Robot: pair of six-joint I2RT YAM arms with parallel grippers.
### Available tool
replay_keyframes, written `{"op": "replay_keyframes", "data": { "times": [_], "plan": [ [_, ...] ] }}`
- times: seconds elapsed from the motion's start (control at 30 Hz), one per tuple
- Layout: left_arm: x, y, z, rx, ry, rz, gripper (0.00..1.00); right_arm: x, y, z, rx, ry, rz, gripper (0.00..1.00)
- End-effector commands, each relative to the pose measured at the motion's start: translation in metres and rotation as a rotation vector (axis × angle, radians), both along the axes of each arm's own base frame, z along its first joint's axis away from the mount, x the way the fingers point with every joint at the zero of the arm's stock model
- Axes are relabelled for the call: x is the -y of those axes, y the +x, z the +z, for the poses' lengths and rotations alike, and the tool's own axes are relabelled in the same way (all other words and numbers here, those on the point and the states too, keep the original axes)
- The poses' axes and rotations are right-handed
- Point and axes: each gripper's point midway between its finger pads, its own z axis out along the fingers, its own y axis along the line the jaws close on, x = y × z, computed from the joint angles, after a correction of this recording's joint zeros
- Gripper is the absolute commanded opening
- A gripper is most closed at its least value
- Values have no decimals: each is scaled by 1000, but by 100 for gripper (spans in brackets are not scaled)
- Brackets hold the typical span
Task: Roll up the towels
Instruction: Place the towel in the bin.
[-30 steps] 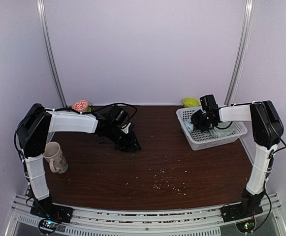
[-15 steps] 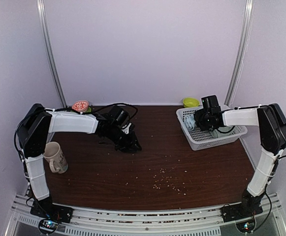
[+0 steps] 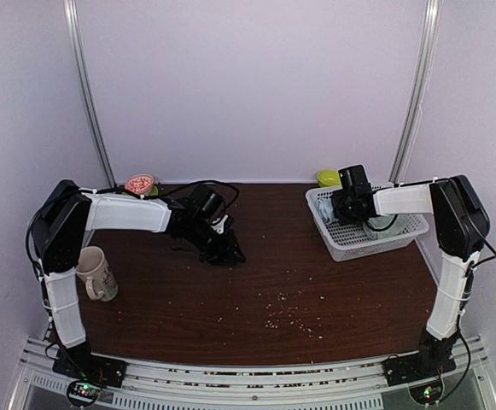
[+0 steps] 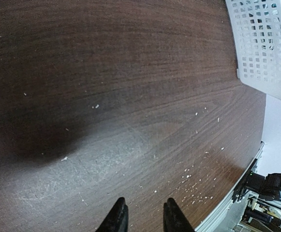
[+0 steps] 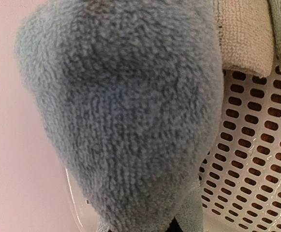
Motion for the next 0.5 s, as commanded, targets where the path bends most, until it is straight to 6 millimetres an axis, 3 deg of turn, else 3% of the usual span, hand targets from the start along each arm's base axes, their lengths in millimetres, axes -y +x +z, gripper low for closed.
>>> {"op": "replay_keyframes", "data": {
  "times": [0.0,0.1,0.3,0.47],
  "plan": [
    [8,1,0,0,-10,-15,25,-6,1,-15,-62,-32,3,0],
    [8,0,-3,-8,-8,-18,25,-8,-3,-28,-121,-63,30,1],
    [8,0,-3,-7,-11,-21,25,-8,-12,-38,-174,-110,90,47],
    [7,-1,-2,-5,-12,-21,25,-13,-12,-30,-183,-136,197,68]
  ]
}}
